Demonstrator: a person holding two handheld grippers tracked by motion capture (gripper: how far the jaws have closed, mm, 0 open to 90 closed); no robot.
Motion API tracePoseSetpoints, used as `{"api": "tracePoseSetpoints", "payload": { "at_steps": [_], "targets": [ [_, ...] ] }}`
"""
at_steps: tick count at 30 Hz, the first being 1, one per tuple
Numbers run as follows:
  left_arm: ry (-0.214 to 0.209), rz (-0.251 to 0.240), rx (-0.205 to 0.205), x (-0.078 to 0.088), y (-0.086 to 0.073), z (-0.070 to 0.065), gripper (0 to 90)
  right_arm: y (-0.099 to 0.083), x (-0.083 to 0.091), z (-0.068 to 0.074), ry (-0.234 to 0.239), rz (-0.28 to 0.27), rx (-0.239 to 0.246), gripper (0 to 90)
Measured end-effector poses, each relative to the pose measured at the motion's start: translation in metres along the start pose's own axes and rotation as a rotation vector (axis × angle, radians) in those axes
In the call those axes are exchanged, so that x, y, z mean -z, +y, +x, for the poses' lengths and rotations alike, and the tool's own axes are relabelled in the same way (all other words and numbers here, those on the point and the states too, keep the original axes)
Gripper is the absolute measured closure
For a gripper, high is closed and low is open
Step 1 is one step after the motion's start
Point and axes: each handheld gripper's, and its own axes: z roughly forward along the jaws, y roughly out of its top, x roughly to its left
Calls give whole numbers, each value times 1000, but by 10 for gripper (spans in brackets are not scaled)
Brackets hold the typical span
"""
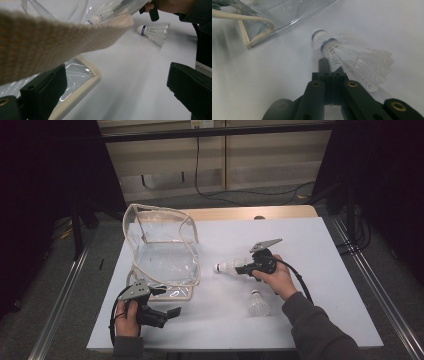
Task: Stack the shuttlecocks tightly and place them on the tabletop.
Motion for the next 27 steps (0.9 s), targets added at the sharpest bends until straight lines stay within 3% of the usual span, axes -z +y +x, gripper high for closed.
{"api": "tracePoseSetpoints", "payload": {
  "at_steps": [11, 27],
  "targets": [
    [-2, 2, 0, 0, 0, 0, 31, 1, -3, 2, -2, 8, 25, 900],
    [-1, 1, 2, 1, 0, 0, 31, 2, -5, 1, -5, -2, 16, 893]
  ]
}}
